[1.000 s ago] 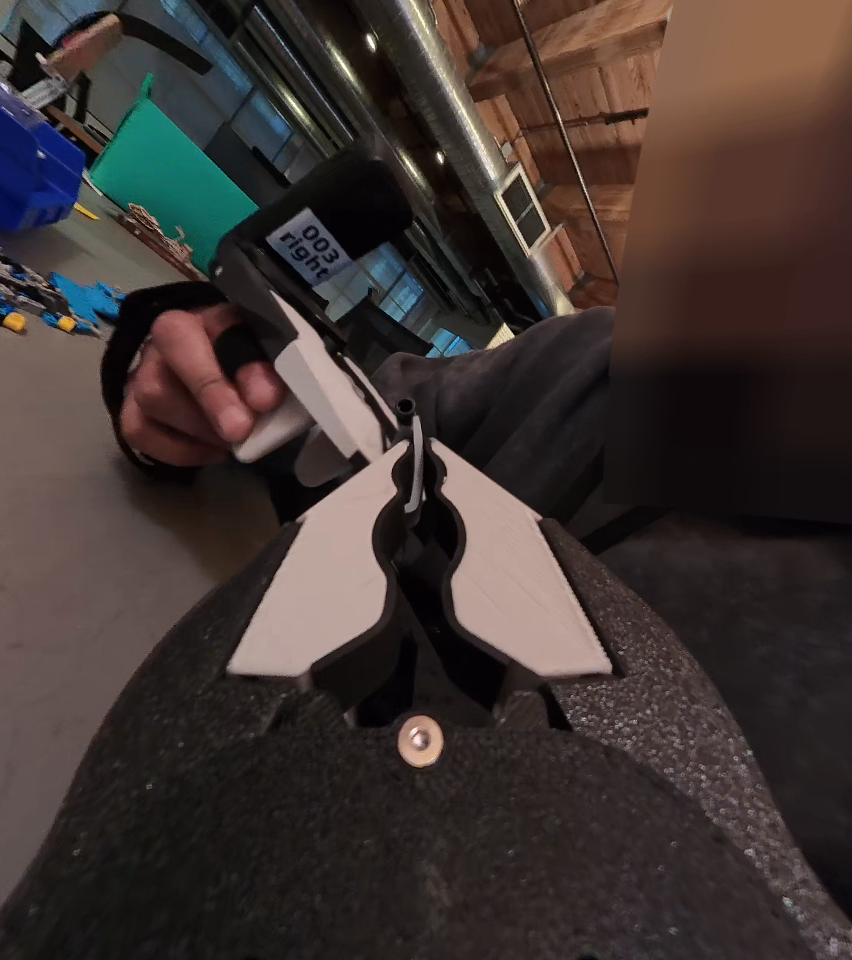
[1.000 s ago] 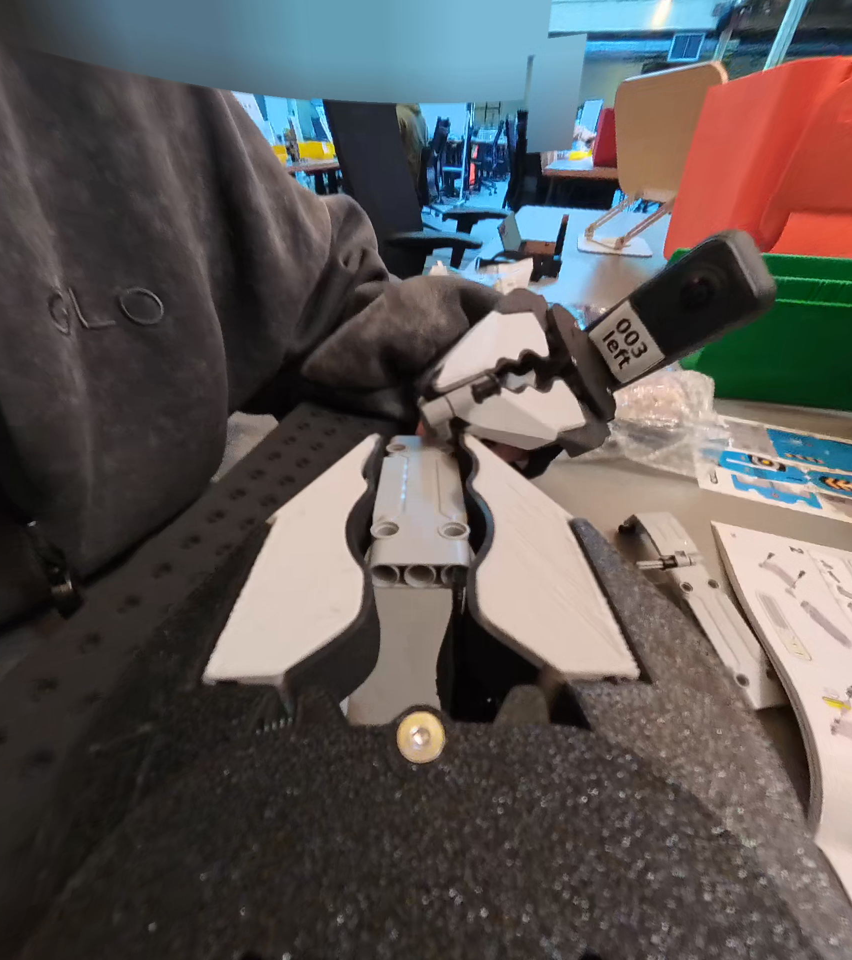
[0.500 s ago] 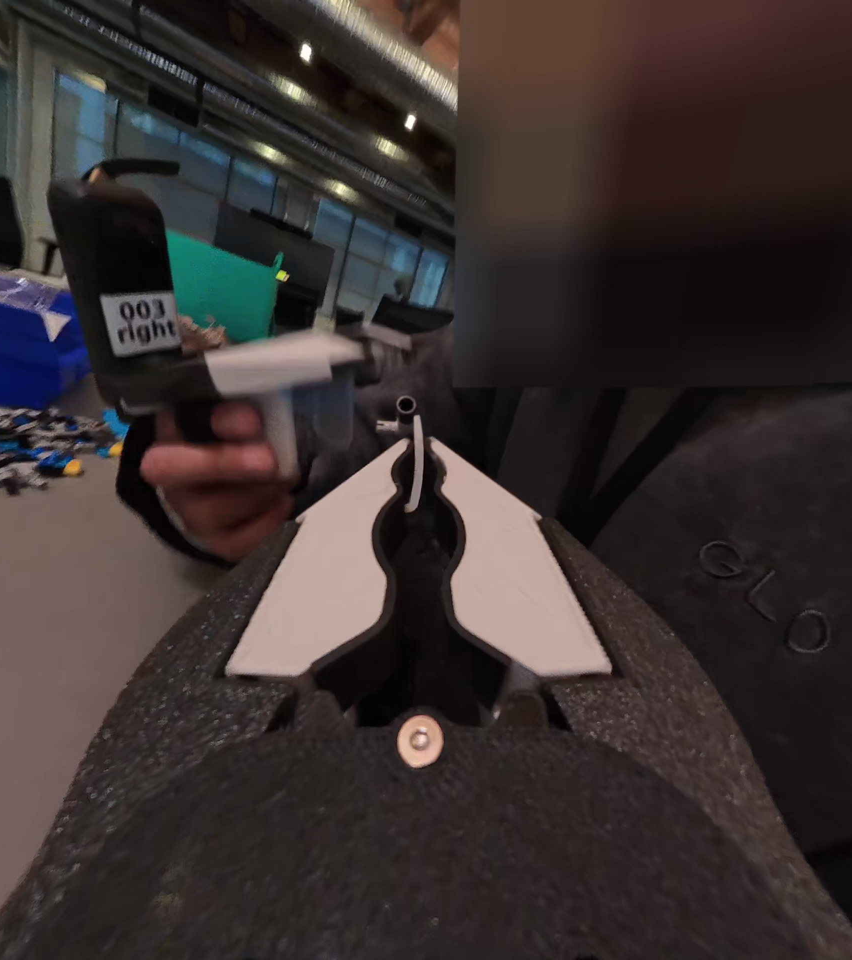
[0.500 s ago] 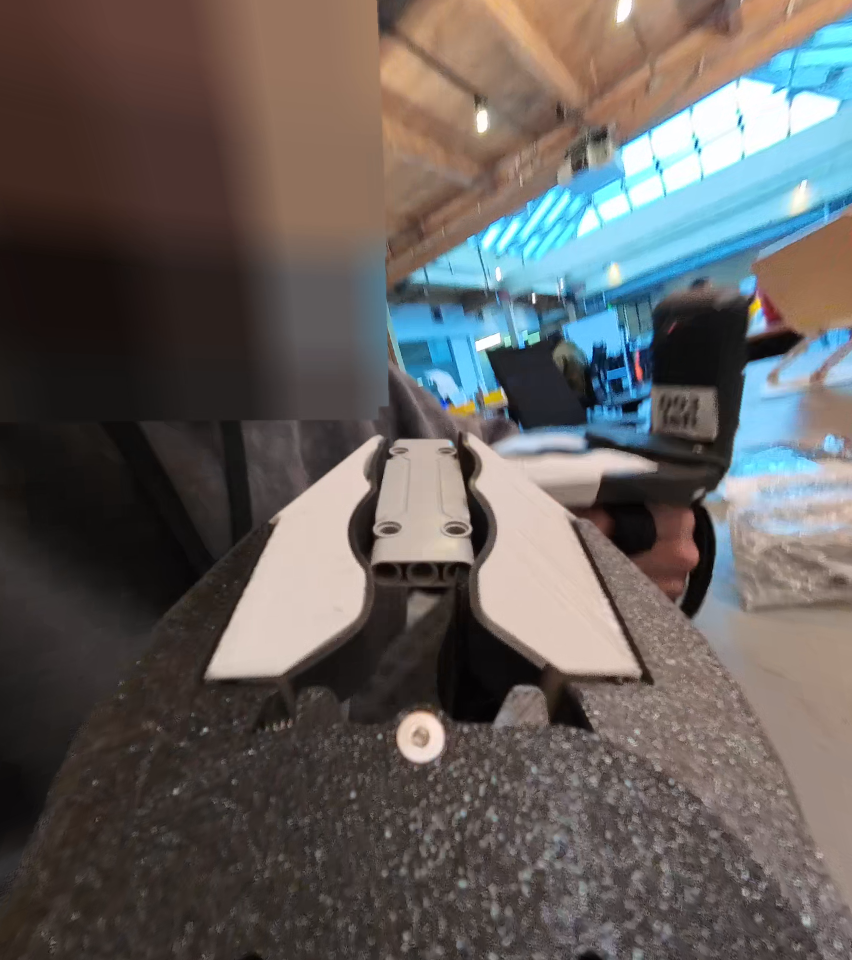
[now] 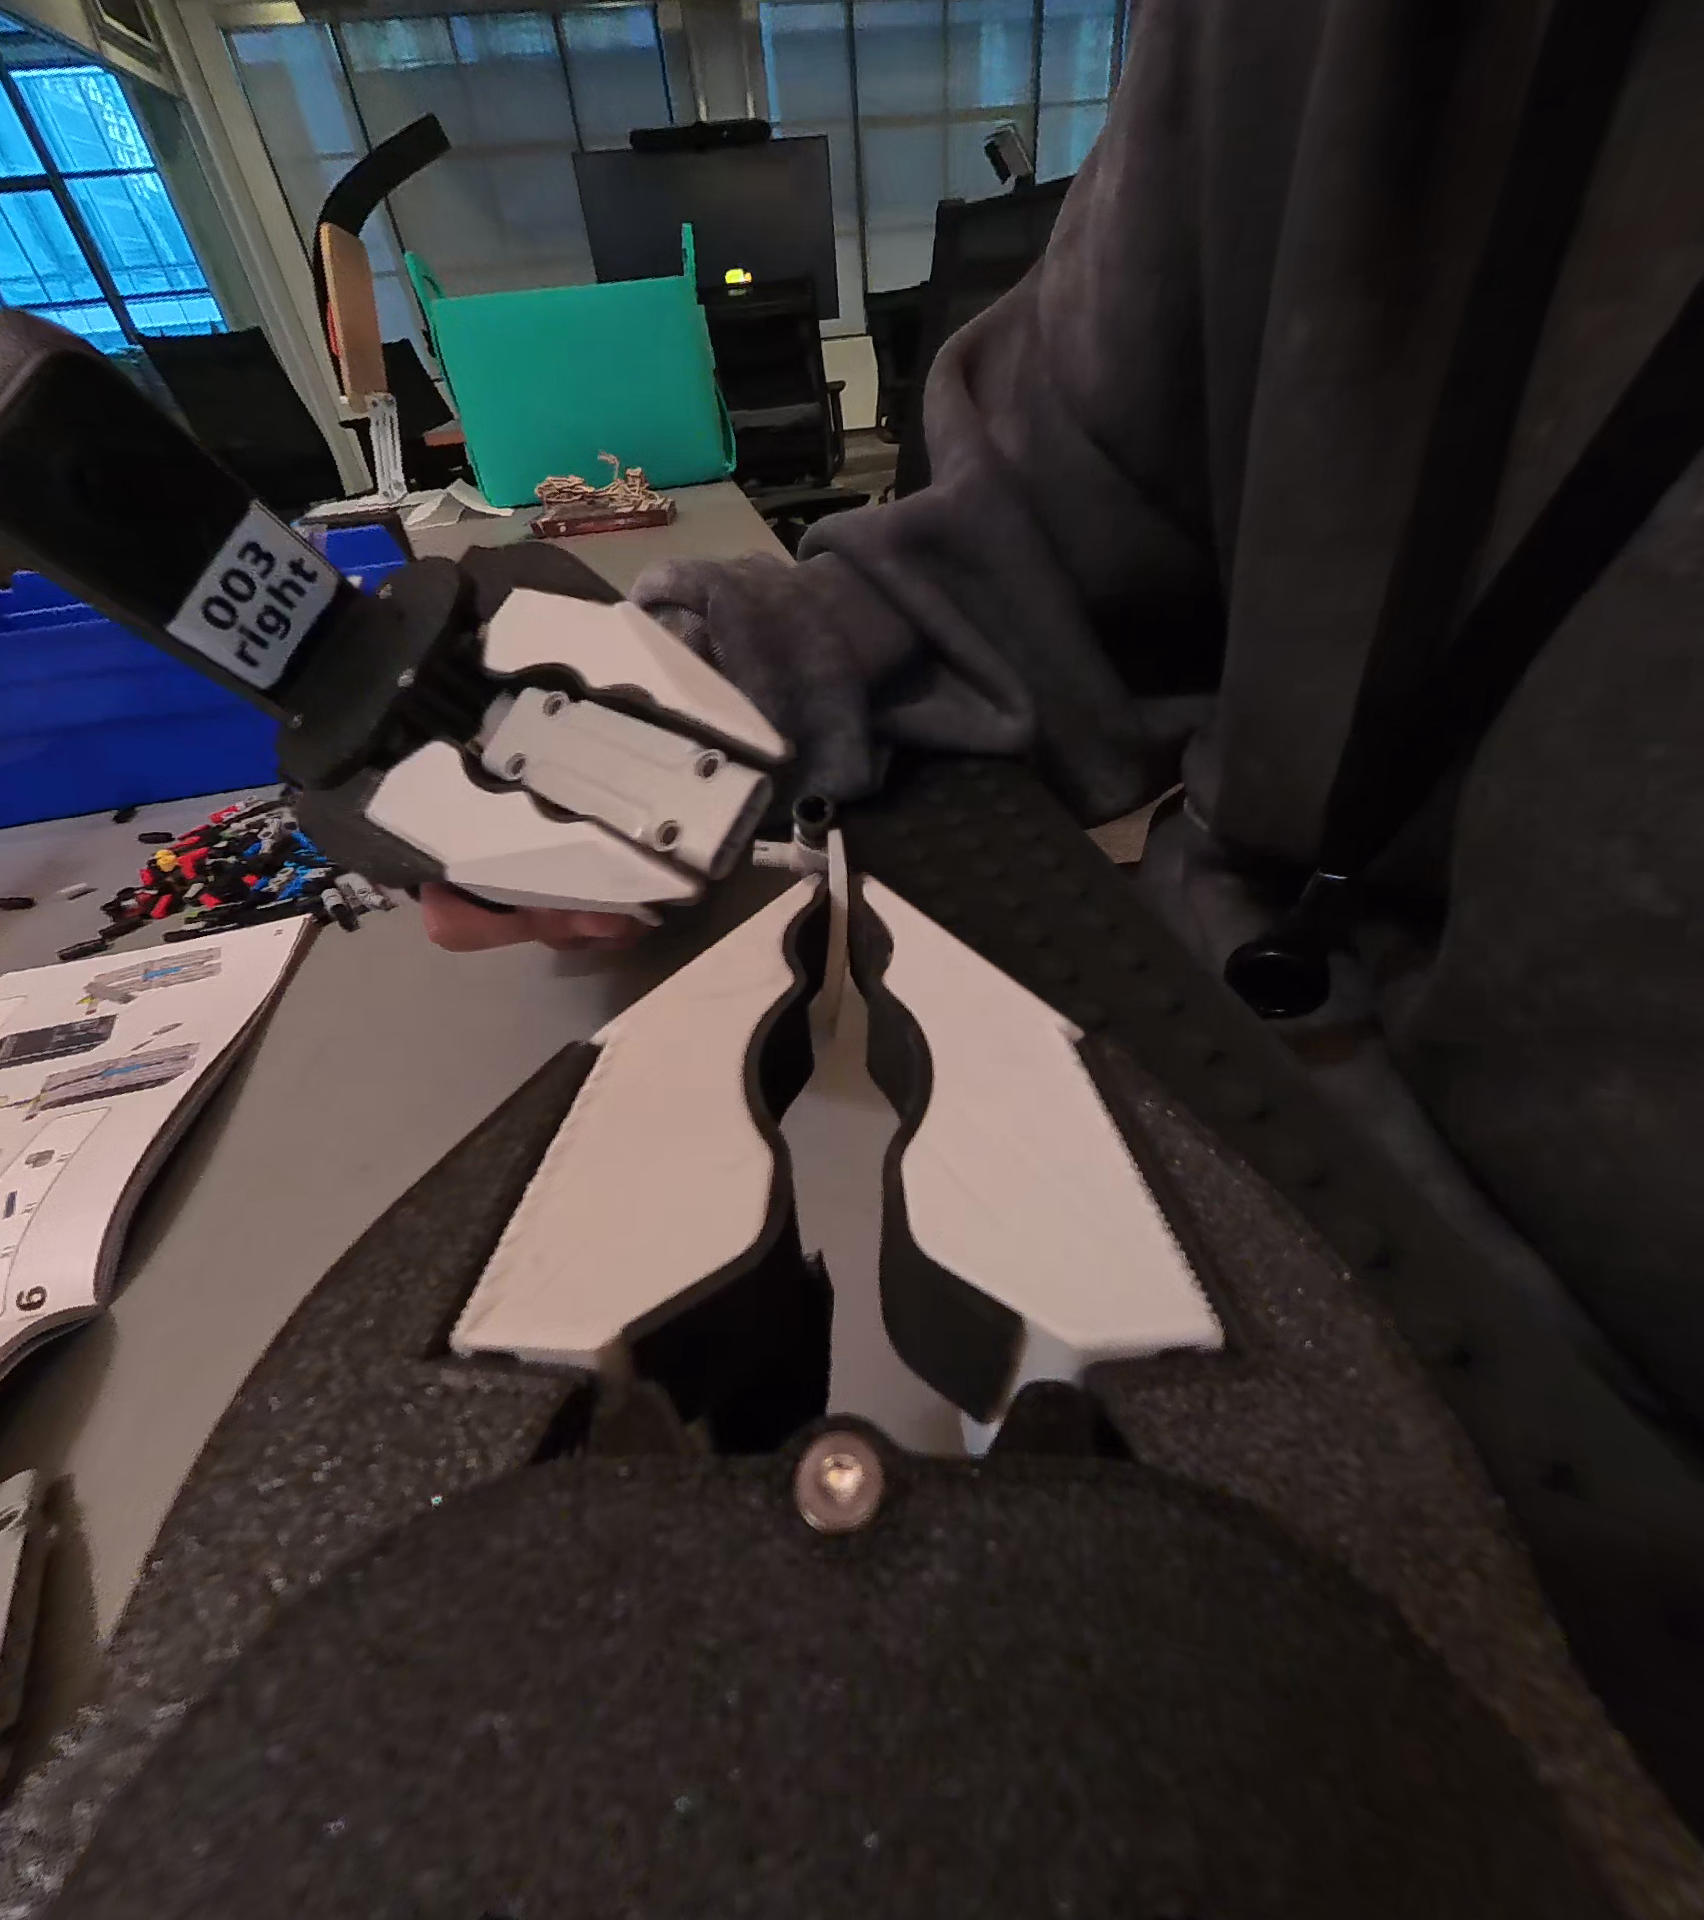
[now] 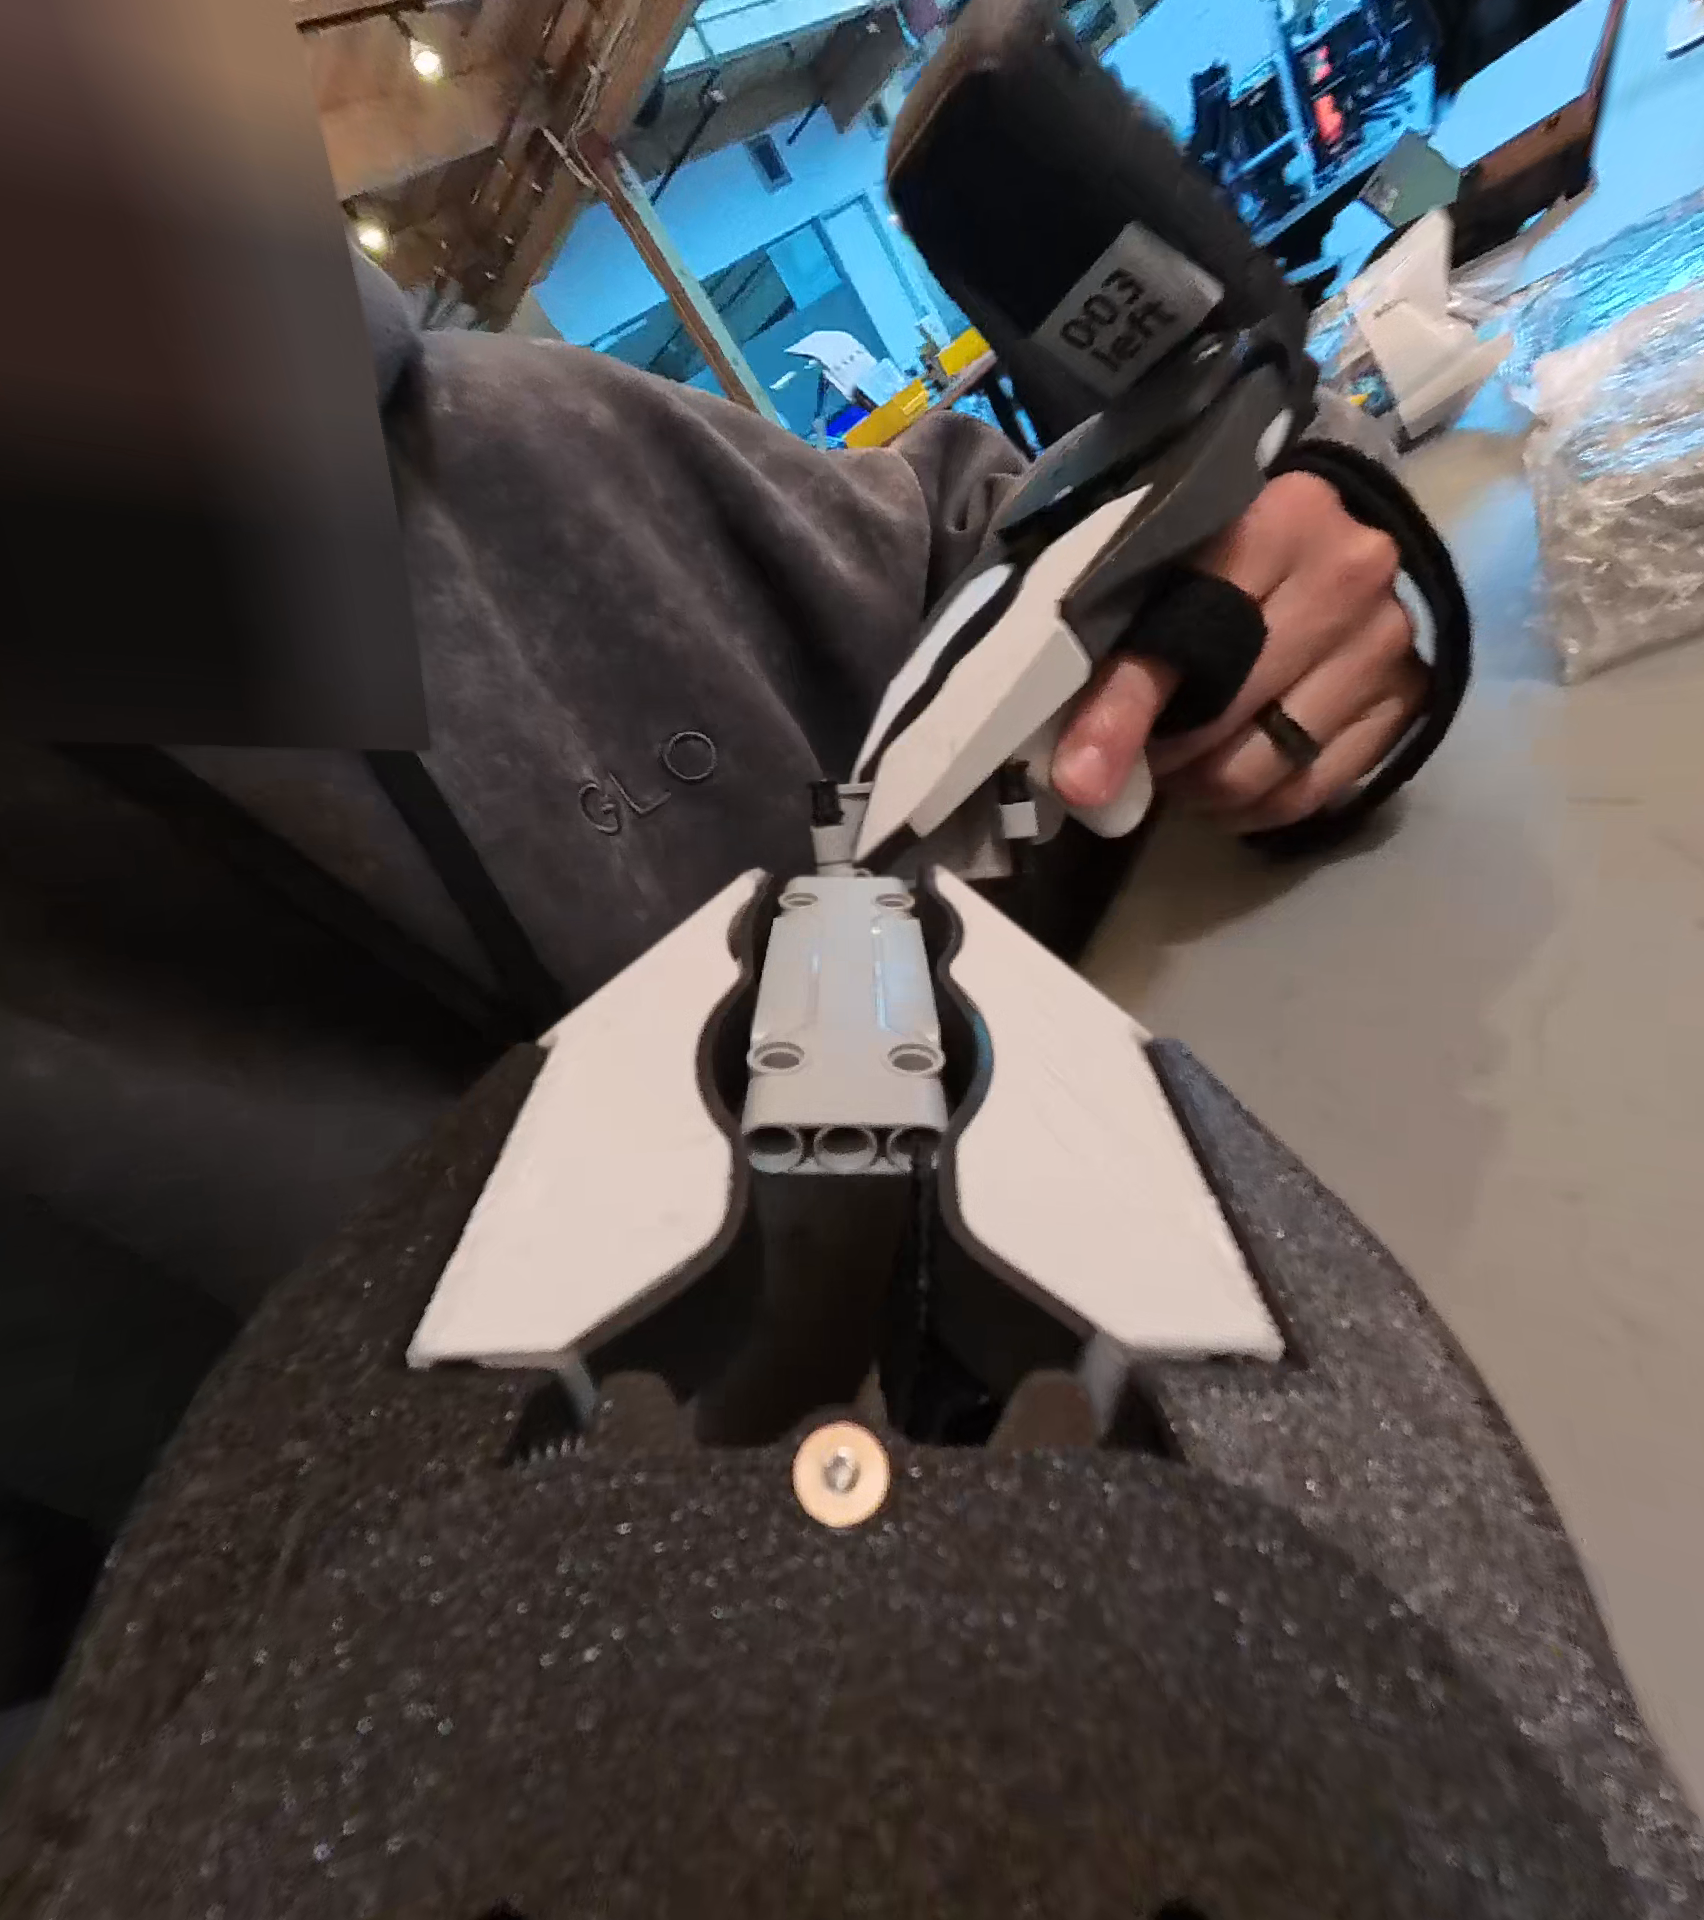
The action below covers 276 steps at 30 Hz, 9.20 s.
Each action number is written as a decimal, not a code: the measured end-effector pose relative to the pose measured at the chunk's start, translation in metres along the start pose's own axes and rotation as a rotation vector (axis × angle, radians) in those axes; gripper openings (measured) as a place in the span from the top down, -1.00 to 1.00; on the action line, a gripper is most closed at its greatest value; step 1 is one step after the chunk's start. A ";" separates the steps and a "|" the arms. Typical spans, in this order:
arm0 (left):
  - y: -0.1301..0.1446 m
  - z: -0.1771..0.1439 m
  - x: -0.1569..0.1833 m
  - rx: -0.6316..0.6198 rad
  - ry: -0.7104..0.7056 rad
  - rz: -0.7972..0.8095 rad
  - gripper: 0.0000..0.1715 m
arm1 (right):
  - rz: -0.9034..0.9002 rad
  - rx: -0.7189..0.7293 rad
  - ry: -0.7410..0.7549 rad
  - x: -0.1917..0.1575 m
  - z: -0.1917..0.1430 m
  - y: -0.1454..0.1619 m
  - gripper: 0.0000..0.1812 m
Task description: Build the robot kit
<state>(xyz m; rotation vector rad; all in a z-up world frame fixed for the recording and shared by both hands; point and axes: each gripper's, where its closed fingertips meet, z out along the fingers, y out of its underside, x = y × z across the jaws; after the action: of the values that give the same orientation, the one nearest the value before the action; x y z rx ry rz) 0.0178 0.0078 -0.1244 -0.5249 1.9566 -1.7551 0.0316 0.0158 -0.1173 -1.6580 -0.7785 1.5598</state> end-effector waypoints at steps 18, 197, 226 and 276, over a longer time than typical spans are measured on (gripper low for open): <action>0.007 -0.021 -0.062 0.106 -0.110 -0.600 0.99 | -0.122 0.091 0.365 0.041 -0.025 -0.024 0.72; 0.085 -0.013 -0.047 -0.393 -0.182 -0.636 0.97 | -0.856 -0.589 0.833 0.090 -0.009 0.035 0.72; 0.009 -0.015 -0.031 0.091 0.238 -1.009 0.99 | -0.444 -0.084 0.441 0.040 -0.007 -0.007 0.70; -0.003 -0.020 -0.036 0.174 0.204 -0.880 1.00 | 0.279 0.206 0.049 0.033 -0.006 -0.026 0.92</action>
<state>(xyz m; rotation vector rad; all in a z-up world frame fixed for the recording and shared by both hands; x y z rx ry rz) 0.0364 0.0440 -0.1167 -1.3300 1.7877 -2.5440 0.0415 0.0564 -0.1141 -1.6970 -0.3568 1.7174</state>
